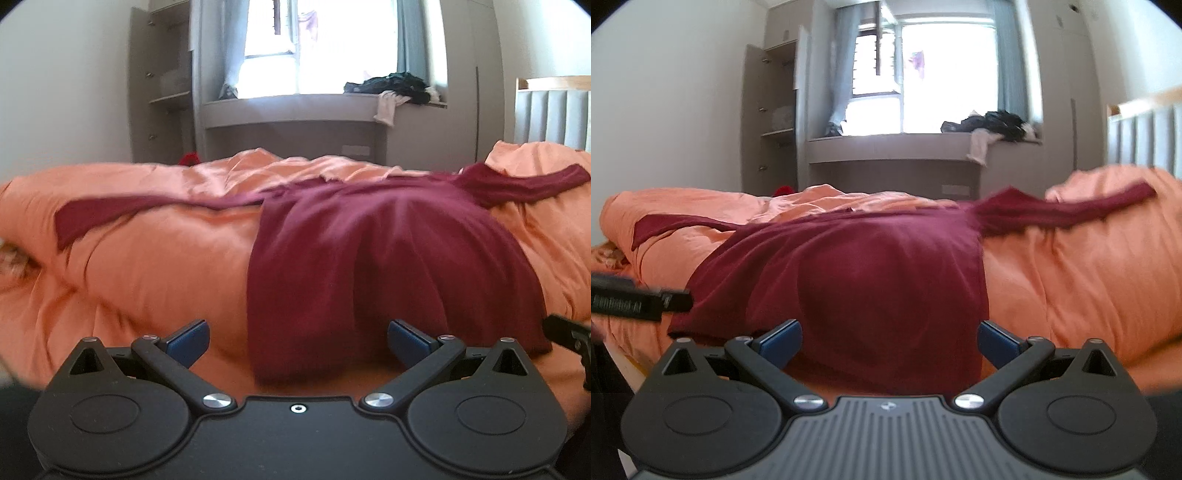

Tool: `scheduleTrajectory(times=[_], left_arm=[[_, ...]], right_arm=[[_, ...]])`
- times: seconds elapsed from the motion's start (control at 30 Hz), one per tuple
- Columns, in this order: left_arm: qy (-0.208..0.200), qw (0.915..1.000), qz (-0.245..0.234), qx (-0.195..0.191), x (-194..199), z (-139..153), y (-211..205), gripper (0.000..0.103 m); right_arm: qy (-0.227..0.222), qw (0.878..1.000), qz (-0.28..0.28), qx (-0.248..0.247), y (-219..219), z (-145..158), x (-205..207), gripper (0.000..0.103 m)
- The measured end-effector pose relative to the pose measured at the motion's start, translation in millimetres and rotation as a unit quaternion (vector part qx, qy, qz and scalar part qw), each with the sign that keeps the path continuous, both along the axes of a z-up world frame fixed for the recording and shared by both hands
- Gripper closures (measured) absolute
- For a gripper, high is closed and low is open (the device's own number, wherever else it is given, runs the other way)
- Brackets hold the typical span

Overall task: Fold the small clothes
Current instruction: 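Move both tools over the dark red shirt toward its collar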

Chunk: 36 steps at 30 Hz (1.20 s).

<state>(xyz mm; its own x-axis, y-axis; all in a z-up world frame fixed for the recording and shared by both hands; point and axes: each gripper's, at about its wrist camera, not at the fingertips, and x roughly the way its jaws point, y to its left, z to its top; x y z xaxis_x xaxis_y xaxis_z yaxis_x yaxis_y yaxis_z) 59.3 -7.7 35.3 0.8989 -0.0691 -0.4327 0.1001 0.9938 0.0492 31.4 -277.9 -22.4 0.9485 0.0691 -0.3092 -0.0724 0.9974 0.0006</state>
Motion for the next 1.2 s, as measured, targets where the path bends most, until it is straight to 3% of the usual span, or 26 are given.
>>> scheduleTrajectory(times=[0.2,0.4,0.6,0.83,1.07,1.2], left_arm=[[-0.028,0.9993,0.010,0.024,76,50,-4,0.000],[-0.056,0.9982,0.001,0.018,162,78,-36,0.000],[-0.037,0.9991,-0.020,-0.001,231,57,-69,0.000],[-0.009,0.9990,-0.042,0.016,279,23,-98,0.000],[0.015,0.9984,-0.050,0.023,287,2,-102,0.000],[0.020,0.9986,-0.048,0.009,289,-2,-97,0.000]], right_arm=[[-0.020,0.999,0.029,-0.036,-12,44,70,0.000],[-0.050,0.997,-0.016,-0.057,-51,88,155,0.000],[-0.023,0.991,-0.090,-0.094,-110,103,242,0.000],[0.007,0.978,-0.171,-0.119,-165,84,302,0.000],[0.026,0.965,-0.236,-0.113,-239,63,318,0.000],[0.008,0.958,-0.268,-0.106,-276,63,308,0.000]])
